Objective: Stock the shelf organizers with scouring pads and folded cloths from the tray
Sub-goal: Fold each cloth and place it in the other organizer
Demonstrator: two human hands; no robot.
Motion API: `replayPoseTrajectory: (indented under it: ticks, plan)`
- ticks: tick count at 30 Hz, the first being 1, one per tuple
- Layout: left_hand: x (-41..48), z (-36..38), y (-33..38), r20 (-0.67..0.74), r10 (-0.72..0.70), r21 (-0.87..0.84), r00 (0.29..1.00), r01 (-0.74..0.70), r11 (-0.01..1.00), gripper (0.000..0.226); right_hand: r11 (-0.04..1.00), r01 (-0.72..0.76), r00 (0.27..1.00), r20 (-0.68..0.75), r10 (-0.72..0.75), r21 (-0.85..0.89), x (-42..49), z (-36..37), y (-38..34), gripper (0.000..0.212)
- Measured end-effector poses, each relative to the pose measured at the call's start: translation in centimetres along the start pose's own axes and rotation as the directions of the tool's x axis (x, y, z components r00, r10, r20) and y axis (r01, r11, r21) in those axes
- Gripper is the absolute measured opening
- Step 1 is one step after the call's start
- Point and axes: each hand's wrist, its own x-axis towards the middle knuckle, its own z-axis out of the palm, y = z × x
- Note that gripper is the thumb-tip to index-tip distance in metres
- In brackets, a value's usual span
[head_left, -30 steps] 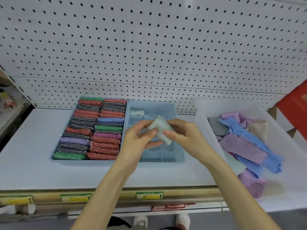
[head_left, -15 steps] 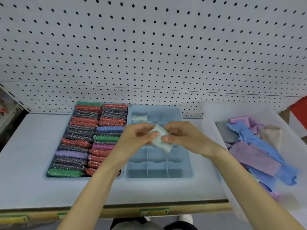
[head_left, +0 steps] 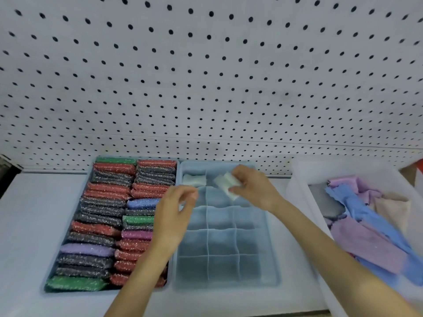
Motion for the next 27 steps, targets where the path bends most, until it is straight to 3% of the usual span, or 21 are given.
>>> replayPoseTrajectory:
  ticks: [2, 4, 6, 10, 14, 16, 19, 21, 22, 25, 27]
  plan:
    - [0.0, -0.6, -1.4, 0.033, 0.073, 0.177, 0.997, -0.078, 0.981, 0.024, 0.987, -0.014, 0.991, -0.132, -0.008, -0.159, 2.1, 0.4, 0.9, 0.020]
    - [-0.3, -0.6, -2.5, 0.103, 0.053, 0.212, 0.993, -0.074, 0.975, 0.048, 0.959, 0.023, 0.985, -0.158, -0.070, -0.282, 3.9, 1.6, 1.4, 0.024]
    - [-0.6, -0.2, -3.4, 0.135, 0.043, 0.239, 0.990, -0.074, 0.968, 0.057, 0.904, 0.069, 0.974, -0.165, -0.152, -0.423, 5.1, 2.9, 1.8, 0.024]
    - [-0.8, 0.1, -4.2, 0.128, 0.071, 0.261, 0.989, -0.103, 0.960, 0.055, 0.764, 0.181, 0.949, -0.094, -0.301, -0.620, 6.3, 4.4, 2.3, 0.020]
    - [-0.8, 0.3, -4.5, 0.112, 0.115, 0.284, 0.987, -0.143, 0.948, 0.050, 0.499, 0.244, 0.887, -0.018, -0.462, -0.831, 7.1, 4.8, 2.9, 0.036]
    - [-0.8, 0.4, -4.5, 0.099, 0.121, 0.287, 0.988, -0.145, 0.947, 0.049, 0.475, 0.294, 0.891, 0.058, -0.450, -0.829, 7.3, 4.6, 2.9, 0.037]
    - [-0.9, 0.4, -4.4, 0.092, 0.111, 0.281, 0.990, -0.133, 0.951, 0.052, 0.447, 0.323, 0.930, 0.192, -0.313, -0.834, 7.3, 4.5, 3.0, 0.030]
    - [-0.9, 0.5, -4.4, 0.098, 0.106, 0.284, 0.990, -0.129, 0.950, 0.052, 0.497, 0.299, 0.951, 0.215, -0.221, -0.815, 7.4, 3.9, 2.6, 0.016]
    - [-1.0, 0.5, -4.4, 0.098, 0.106, 0.287, 0.990, -0.130, 0.949, 0.052, 0.584, 0.265, 0.964, 0.206, -0.167, -0.767, 7.4, 3.7, 2.4, 0.009]
    - [-0.9, 0.5, -4.4, 0.087, 0.101, 0.282, 0.991, -0.122, 0.952, 0.052, 0.844, 0.107, 0.974, 0.226, 0.018, -0.526, 7.7, 3.0, 1.7, 0.025]
    - [-0.9, 0.5, -4.3, 0.086, 0.105, 0.281, 0.991, -0.125, 0.952, 0.051, 0.907, 0.053, 0.957, 0.281, 0.074, -0.419, 7.8, 2.6, 1.7, 0.030]
